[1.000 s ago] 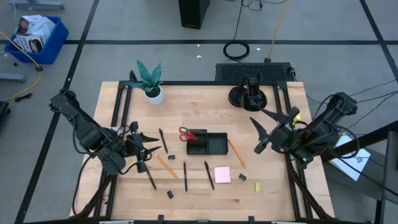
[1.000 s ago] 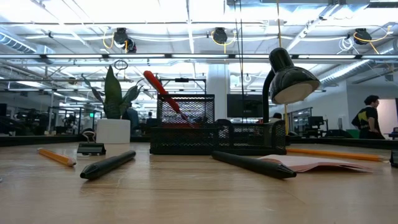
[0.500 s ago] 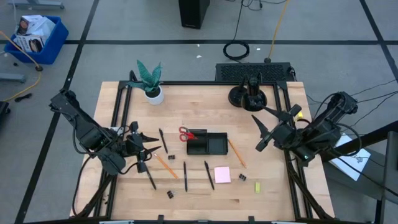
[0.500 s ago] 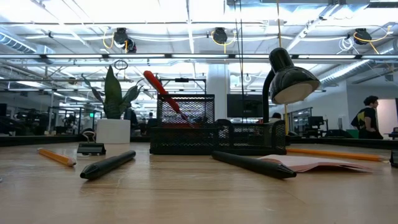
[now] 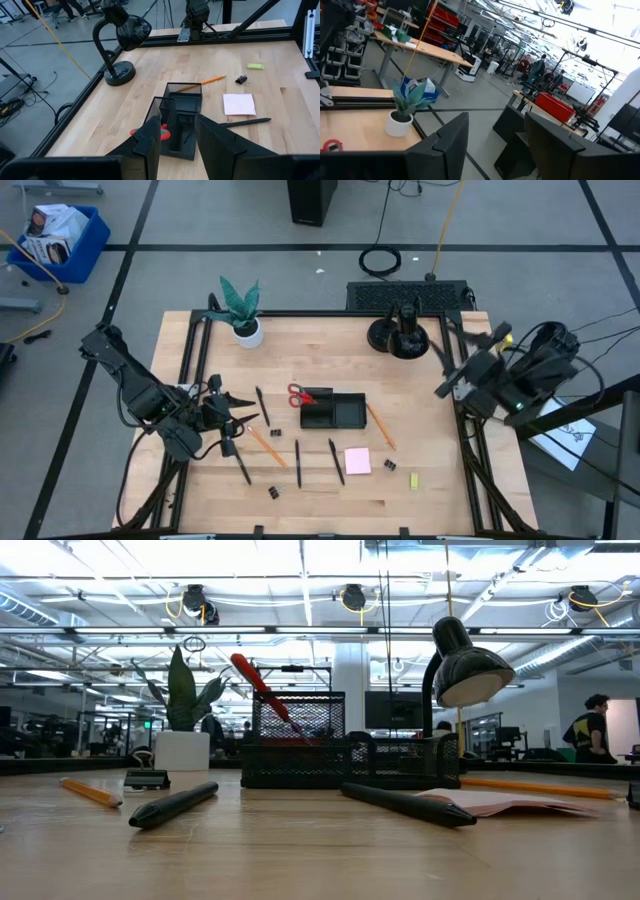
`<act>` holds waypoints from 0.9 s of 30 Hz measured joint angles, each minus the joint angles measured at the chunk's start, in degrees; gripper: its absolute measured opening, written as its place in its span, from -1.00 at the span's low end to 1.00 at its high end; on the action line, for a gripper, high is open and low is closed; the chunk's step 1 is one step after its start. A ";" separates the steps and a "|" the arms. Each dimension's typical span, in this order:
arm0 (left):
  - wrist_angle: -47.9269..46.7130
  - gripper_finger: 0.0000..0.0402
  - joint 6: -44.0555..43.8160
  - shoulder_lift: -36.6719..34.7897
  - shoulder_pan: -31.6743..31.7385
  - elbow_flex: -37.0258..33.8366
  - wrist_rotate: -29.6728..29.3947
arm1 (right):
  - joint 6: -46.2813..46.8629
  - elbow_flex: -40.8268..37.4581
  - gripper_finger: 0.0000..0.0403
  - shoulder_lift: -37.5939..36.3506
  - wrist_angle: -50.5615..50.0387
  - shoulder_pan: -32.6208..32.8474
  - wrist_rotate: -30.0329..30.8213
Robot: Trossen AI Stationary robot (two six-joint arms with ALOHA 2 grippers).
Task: Pick and place office supplies into organizer
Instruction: Put the right orange pencil into the desk organizer
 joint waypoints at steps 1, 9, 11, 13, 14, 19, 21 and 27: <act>0.00 -0.37 0.00 0.00 0.00 0.00 0.00 | 0.00 0.00 -0.07 -0.96 -1.05 0.00 0.00; 0.00 -0.37 0.00 0.00 0.00 0.00 0.00 | 2.79 0.00 -0.07 -8.05 -8.57 -0.01 2.74; 0.00 -0.37 0.00 0.00 0.00 0.00 0.01 | 3.25 0.00 -0.07 -9.31 -8.84 -0.01 2.74; 0.00 -0.37 0.01 0.00 0.00 0.00 0.00 | 4.00 0.04 -0.07 -10.02 -8.79 -0.01 2.79; 0.00 -0.37 0.02 0.00 0.00 0.00 0.00 | 4.42 0.04 -0.07 -10.08 -8.83 -0.01 2.79; 0.00 -0.37 0.02 0.00 0.00 0.00 0.00 | 8.58 0.00 -0.07 -9.50 -14.48 0.02 2.74; 0.00 -0.37 0.02 0.00 0.00 0.00 -0.02 | 11.41 0.00 -0.07 -9.36 -17.56 0.19 2.74; 0.00 -0.37 -0.06 0.00 0.00 0.00 -0.02 | 13.14 0.00 -0.07 -10.41 -18.68 2.63 2.72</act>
